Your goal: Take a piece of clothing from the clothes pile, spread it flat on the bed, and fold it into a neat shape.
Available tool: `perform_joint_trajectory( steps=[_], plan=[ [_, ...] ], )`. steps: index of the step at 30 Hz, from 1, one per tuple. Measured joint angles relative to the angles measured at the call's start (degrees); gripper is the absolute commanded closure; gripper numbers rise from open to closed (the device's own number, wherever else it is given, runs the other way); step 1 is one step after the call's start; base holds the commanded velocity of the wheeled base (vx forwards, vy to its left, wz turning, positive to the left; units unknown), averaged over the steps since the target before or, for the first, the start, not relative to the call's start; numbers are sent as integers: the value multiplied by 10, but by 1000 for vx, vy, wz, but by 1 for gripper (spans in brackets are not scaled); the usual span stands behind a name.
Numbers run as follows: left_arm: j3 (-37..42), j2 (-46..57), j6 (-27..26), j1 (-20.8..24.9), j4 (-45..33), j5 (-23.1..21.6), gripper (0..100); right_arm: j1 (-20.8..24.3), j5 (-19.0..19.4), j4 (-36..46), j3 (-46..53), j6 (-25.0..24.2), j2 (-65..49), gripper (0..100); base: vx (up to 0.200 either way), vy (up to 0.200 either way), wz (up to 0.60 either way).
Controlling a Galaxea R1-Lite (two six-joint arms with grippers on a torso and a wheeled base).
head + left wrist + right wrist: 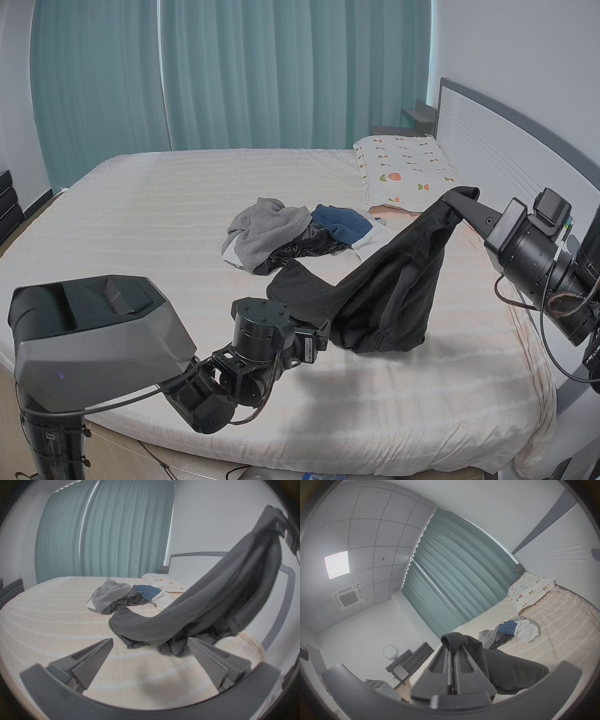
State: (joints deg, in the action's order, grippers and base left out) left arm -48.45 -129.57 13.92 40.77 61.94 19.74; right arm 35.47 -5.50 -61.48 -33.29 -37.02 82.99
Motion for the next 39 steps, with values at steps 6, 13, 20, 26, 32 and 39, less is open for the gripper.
perform_joint_trajectory(
  steps=[6,13,20,26,32,39],
  plan=[
    [-50,-42,1,-1,4,11,0,10,1,0,0,0,-12,100,0,0,0],
    [-63,-67,19,-8,6,12,0,18,3,-5,-2,0,-22,100,0,0,0],
    [-69,-98,52,-20,6,11,0,20,16,-1,-1,0,-26,100,0,0,0],
    [-100,-135,57,-26,6,10,0,21,24,0,2,0,-27,100,0,0,0],
    [-146,-173,57,-37,6,10,0,21,25,0,2,0,-28,100,0,0,0],
    [-202,-214,55,-50,5,11,100,19,27,-1,4,-1,-24,100,0,0,0]
  ],
)
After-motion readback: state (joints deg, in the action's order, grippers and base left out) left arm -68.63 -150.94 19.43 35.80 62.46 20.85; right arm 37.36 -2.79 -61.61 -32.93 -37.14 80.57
